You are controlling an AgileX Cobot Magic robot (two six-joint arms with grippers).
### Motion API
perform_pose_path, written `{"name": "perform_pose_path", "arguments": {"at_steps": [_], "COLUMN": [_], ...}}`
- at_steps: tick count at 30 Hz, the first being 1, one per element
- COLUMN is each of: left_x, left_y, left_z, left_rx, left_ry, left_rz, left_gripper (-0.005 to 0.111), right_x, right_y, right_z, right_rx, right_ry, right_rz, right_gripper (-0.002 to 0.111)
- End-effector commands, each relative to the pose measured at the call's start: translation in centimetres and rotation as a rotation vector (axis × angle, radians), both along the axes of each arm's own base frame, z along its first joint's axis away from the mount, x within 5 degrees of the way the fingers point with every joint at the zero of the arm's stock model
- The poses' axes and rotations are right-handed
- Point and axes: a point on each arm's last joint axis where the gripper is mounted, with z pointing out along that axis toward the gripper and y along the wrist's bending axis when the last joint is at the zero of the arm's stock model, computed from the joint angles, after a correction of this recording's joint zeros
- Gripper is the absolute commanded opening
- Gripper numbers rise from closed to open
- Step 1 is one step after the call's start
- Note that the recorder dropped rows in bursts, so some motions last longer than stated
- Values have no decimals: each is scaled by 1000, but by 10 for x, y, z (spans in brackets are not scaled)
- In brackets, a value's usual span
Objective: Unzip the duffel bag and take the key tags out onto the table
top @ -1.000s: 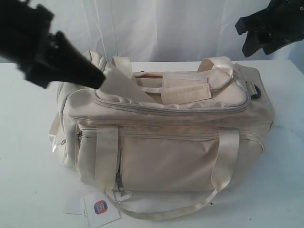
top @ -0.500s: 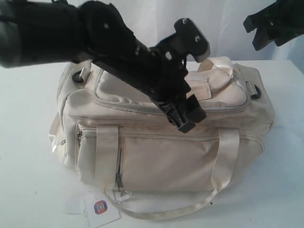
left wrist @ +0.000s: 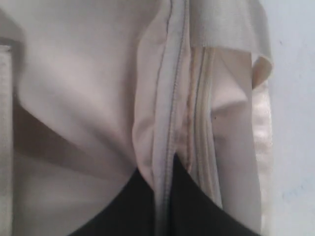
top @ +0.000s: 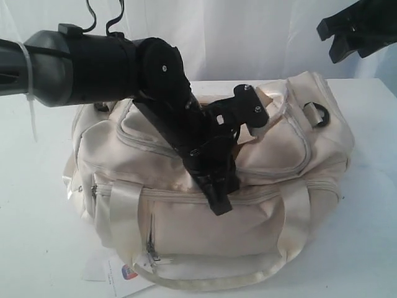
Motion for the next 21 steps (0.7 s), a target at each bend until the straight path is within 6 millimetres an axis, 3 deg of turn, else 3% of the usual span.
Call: {"name": "perform_pose_path", "arguments": {"at_steps": [1,7,10,16,18,21], "left_x": [-16,-14,-16,-16,-10,6], "left_y": [19,13,8,2,-1,-8], "left_z": [-9,-3,13,68,87,103], "left_rx": [232,146,41,-130,-224,-382], "left_ry": [149,134,138,68,-1,-121], "left_rz": [-51,-3,25,33,83,189], "left_gripper": [0,2,20,82,86,81], "right_x": [4,5,5,5,5,5], "right_y": [-2,-2,-2,-2,-2,-2], "right_z": [-1,-4,-4,-4,-4,-4], "right_rx": [6,3,3,4,4,4], "right_ry": [-6,14,14,12,12,12], "right_rz": [-16,-15,-15,-15,-15,-15], "right_gripper": [46,46,46,46,46,46]}}
